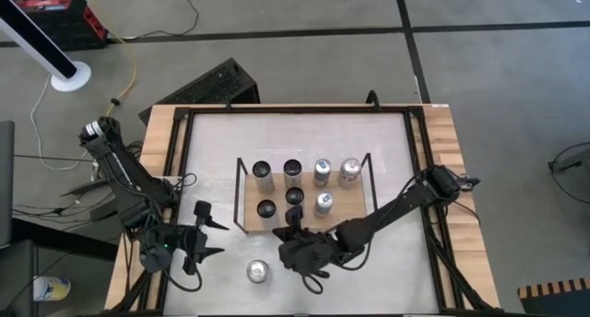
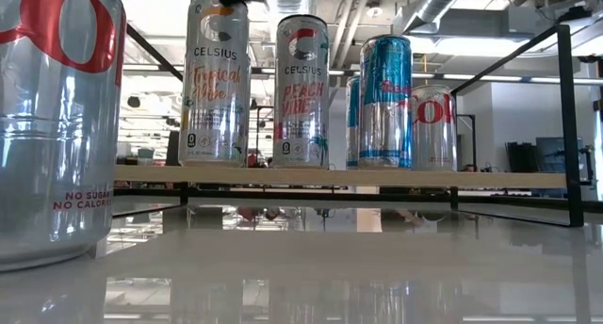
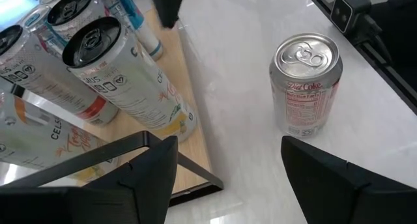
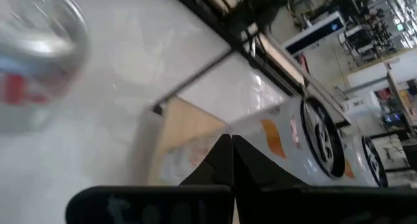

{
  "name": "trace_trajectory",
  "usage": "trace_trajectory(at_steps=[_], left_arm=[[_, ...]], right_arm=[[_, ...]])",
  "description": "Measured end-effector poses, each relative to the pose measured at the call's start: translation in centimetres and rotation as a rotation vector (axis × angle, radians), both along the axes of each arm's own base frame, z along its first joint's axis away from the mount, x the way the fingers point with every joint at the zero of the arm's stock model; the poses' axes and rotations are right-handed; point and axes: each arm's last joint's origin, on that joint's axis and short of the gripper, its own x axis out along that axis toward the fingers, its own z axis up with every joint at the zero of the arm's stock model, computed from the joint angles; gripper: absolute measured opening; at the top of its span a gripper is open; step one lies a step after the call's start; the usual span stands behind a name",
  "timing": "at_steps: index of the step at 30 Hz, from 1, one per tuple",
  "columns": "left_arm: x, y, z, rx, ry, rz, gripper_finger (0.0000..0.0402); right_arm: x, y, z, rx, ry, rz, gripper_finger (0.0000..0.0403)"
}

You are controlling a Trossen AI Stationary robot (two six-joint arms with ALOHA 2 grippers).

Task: Place canned beverage on shelf
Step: Put the red-silver soda can on the shelf aligned with the other red-silver soda can

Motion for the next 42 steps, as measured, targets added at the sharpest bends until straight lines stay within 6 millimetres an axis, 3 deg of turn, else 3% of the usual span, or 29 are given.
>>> trace_trajectory(at_steps=[6, 42], left_arm=[[0.0, 0.0, 0.0, 0.002, 0.0, -0.001, 0.0257], [0.0, 0.0, 0.0, 0.003, 0.0, -0.002, 0.0257]], right_arm=[[0.4, -1.2, -0.2, -0.014, 0.021, -0.026, 0.0017], [1.9, -3.8, -0.1, -0.002, -0.012, -0.082, 0.0018]])
